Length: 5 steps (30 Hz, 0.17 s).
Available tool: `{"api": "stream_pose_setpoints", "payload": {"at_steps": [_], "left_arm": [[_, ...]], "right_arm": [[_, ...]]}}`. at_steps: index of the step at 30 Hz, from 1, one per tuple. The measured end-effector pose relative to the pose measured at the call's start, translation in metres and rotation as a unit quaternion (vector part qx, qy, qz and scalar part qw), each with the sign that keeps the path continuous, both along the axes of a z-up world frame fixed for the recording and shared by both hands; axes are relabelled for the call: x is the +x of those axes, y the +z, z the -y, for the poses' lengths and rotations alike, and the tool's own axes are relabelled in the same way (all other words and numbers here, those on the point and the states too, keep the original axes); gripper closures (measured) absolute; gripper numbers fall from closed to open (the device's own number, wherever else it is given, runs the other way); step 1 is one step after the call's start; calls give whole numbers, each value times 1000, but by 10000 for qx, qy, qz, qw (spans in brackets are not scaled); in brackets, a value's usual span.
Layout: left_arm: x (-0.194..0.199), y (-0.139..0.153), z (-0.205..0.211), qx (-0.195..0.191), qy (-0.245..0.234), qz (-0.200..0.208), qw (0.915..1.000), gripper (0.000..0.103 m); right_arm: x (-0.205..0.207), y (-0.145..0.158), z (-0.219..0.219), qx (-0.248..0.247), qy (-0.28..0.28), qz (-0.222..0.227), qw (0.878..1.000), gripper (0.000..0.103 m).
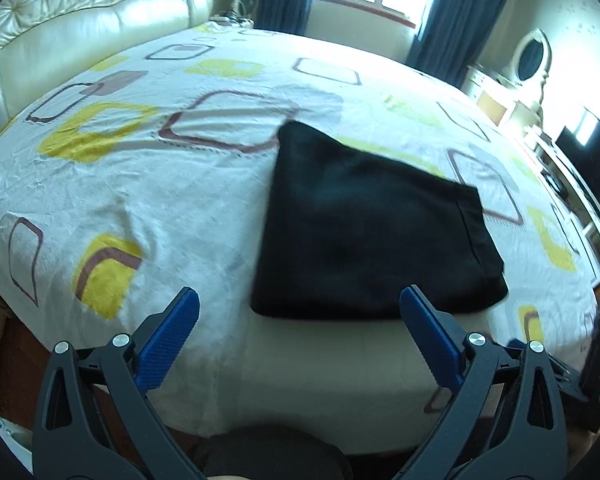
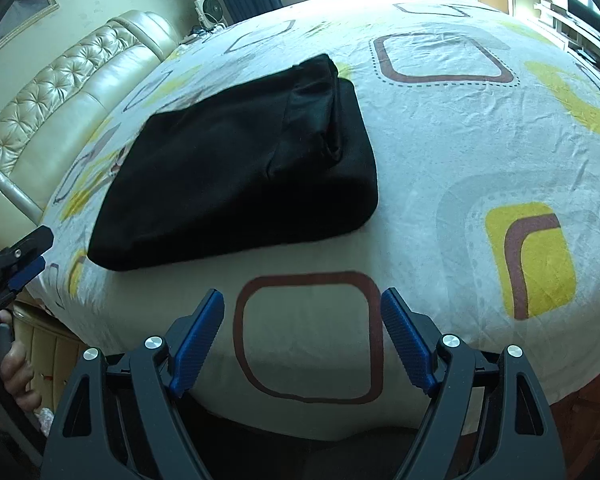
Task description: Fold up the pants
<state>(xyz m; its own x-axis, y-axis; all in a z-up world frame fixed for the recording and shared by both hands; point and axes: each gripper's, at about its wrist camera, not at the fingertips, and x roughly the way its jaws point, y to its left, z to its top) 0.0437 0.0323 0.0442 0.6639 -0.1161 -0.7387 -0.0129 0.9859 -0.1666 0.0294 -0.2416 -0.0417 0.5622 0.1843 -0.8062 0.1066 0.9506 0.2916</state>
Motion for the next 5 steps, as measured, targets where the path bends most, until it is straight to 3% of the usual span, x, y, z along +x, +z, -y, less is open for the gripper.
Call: {"api": "stream_pose_setpoints", "payload": {"at_steps": [3,5], "left_arm": [[45,-1,-26,565,261,251,9977,3],[85,-9,-46,1091,491,341,9922,3]], "right_arm": [[22,23,19,-70,-130,421,9990,23],[51,33,37,-269,-316,631,9971,17]]}}
